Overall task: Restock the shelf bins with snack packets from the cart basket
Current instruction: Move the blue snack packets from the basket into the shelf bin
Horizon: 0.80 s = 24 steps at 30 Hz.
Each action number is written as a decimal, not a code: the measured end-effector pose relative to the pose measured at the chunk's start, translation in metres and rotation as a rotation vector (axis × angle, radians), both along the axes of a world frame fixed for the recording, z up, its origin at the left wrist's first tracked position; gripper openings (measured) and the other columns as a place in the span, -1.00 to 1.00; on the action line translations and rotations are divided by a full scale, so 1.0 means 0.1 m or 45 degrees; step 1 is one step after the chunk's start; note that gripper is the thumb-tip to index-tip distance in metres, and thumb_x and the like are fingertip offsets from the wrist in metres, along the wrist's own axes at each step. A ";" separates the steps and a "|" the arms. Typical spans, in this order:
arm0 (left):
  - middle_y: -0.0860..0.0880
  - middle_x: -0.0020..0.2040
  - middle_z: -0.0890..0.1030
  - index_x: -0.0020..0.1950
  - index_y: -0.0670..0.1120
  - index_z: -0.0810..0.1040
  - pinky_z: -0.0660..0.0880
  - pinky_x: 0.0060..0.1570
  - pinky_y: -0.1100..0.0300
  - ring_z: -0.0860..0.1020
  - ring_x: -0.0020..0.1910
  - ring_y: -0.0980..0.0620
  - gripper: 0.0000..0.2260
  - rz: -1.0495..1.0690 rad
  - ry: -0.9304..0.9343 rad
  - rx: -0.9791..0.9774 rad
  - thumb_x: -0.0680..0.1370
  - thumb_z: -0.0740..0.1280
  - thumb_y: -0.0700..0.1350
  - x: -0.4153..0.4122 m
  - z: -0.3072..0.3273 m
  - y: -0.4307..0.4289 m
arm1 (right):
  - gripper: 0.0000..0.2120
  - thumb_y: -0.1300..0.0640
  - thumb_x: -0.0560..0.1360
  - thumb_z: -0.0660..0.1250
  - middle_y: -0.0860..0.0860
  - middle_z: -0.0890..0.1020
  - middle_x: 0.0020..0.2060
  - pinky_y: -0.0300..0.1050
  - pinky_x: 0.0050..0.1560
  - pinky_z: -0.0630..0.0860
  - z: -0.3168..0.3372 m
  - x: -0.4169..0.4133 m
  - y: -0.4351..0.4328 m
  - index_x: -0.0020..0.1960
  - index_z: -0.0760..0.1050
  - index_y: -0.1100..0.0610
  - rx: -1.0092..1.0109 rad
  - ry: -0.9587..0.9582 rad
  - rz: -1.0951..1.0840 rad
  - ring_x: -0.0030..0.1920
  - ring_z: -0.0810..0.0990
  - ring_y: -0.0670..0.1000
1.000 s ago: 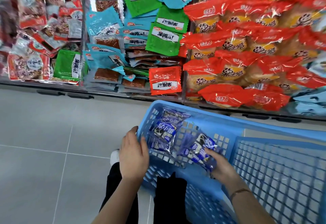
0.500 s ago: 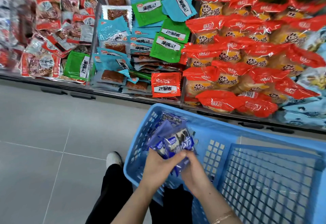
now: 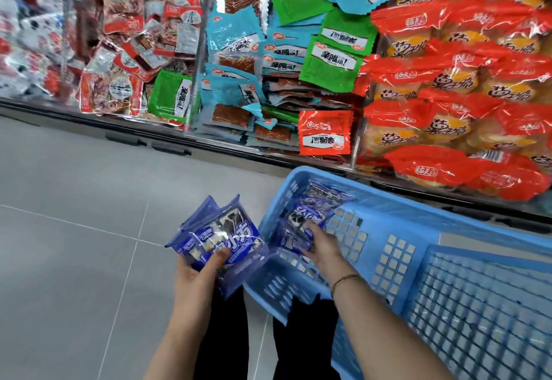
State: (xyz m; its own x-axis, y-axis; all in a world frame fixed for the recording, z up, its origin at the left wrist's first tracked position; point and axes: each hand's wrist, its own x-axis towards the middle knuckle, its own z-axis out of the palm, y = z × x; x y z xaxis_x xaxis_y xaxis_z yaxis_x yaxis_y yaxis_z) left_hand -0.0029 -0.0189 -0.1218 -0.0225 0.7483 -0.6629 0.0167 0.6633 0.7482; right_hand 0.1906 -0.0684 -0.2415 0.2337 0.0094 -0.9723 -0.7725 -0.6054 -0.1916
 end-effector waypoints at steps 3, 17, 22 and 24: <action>-0.25 0.03 0.66 0.22 -0.25 0.49 0.62 -0.11 0.03 0.66 -0.07 -0.16 -0.71 0.008 0.012 -0.018 0.51 0.28 -0.38 -0.04 -0.06 -0.07 | -0.84 0.22 0.46 0.41 0.15 0.52 -0.08 -0.06 -0.07 0.54 -0.04 -0.08 0.05 -0.17 0.47 0.27 0.008 -0.020 -0.163 -0.26 0.53 0.06; -0.09 -0.15 0.69 0.05 -0.02 0.53 0.57 -0.37 0.21 0.67 -0.27 0.00 -0.78 0.069 -0.053 -0.127 0.51 0.23 -0.29 0.20 -0.03 -0.11 | -0.86 0.31 0.55 0.24 0.11 0.56 -0.09 0.01 -0.15 0.61 0.18 0.53 -1.12 -0.18 0.40 0.17 0.330 0.170 -0.309 0.05 0.59 0.15; -0.14 -0.06 0.68 -0.07 0.10 0.58 0.57 -0.14 0.06 0.64 -0.14 -0.13 -0.75 0.022 -0.058 -0.140 0.49 0.25 -0.26 0.24 0.35 -0.07 | -0.84 0.35 0.55 0.19 0.15 0.52 -0.17 -0.06 -0.17 0.61 0.69 0.47 -1.09 -0.18 0.41 0.20 0.417 0.131 -0.278 -0.02 0.56 0.16; -0.12 -0.04 0.69 -0.06 0.14 0.55 0.57 -0.12 0.04 0.64 -0.11 -0.14 -0.75 -0.018 -0.044 -0.128 0.49 0.27 -0.24 0.21 0.55 -0.04 | -0.87 0.38 0.54 0.20 0.16 0.54 -0.15 -0.10 -0.21 0.64 0.95 0.44 -1.05 -0.13 0.40 0.20 0.457 0.097 -0.309 0.00 0.56 0.13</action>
State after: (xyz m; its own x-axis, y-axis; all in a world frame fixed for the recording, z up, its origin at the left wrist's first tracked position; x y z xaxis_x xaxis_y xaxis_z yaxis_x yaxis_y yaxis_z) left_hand 0.0185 -0.0232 -0.0672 0.0117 0.6781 -0.7349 0.0019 0.7349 0.6781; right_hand 0.2344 -0.1739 -0.1465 0.1989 0.3033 -0.9319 -0.9040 -0.3104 -0.2939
